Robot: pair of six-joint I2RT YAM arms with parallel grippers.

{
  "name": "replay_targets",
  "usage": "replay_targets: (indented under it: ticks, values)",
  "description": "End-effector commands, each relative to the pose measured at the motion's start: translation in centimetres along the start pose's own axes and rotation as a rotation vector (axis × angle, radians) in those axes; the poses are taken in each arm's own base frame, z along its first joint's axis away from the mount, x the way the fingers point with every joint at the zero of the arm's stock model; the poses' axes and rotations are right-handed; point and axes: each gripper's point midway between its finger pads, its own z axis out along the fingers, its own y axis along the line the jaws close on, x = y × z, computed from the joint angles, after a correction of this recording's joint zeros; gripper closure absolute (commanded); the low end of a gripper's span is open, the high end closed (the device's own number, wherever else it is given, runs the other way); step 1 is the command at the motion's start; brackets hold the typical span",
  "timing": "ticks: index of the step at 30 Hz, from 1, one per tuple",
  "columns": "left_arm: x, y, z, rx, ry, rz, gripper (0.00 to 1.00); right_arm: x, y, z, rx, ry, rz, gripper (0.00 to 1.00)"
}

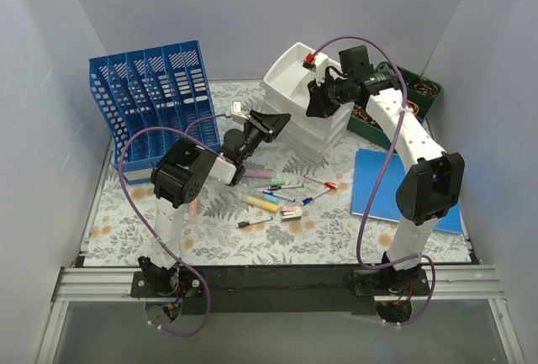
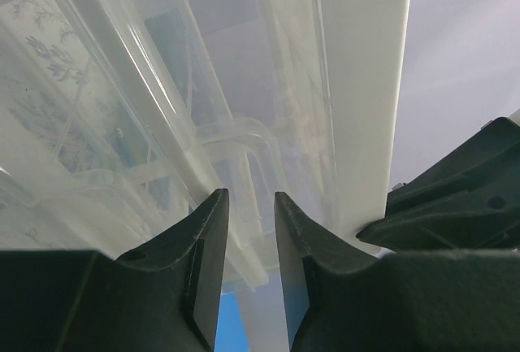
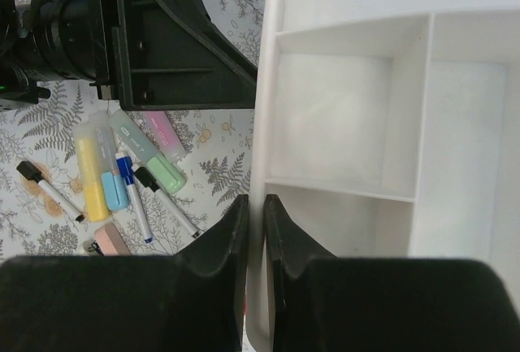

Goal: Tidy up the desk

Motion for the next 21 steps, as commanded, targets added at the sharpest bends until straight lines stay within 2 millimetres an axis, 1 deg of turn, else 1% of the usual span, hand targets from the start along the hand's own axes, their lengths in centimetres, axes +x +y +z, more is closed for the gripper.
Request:
replay_targets:
  ticks: [1,6,10,15,21]
  values:
    - [-3.1,-14.6,-3.1,0.532,-0.08,-0.111,0.71,2.9,-0.2,1.5,-0.049,0.074,0.125,0.99]
    - [-3.1,-14.4,-2.4,0.531,-0.076,-0.114,0.7,2.8,0.0,1.5,-0.061,0.071,0.127,0.99]
    - [-3.3,-14.9,-1.8,0.541,-0.073,-0.107,0.7,2.8,0.1,1.6,-0.068,0.07,0.128,0.99]
    - [-3.2,-15.0,-1.3,0.543,-0.066,-0.106,0.69,2.9,0.1,1.8,-0.077,0.071,0.131,0.99]
    - [-3.1,-14.2,-1.1,0.524,-0.061,-0.119,0.68,2.8,0.2,1.6,-0.079,0.067,0.129,0.99]
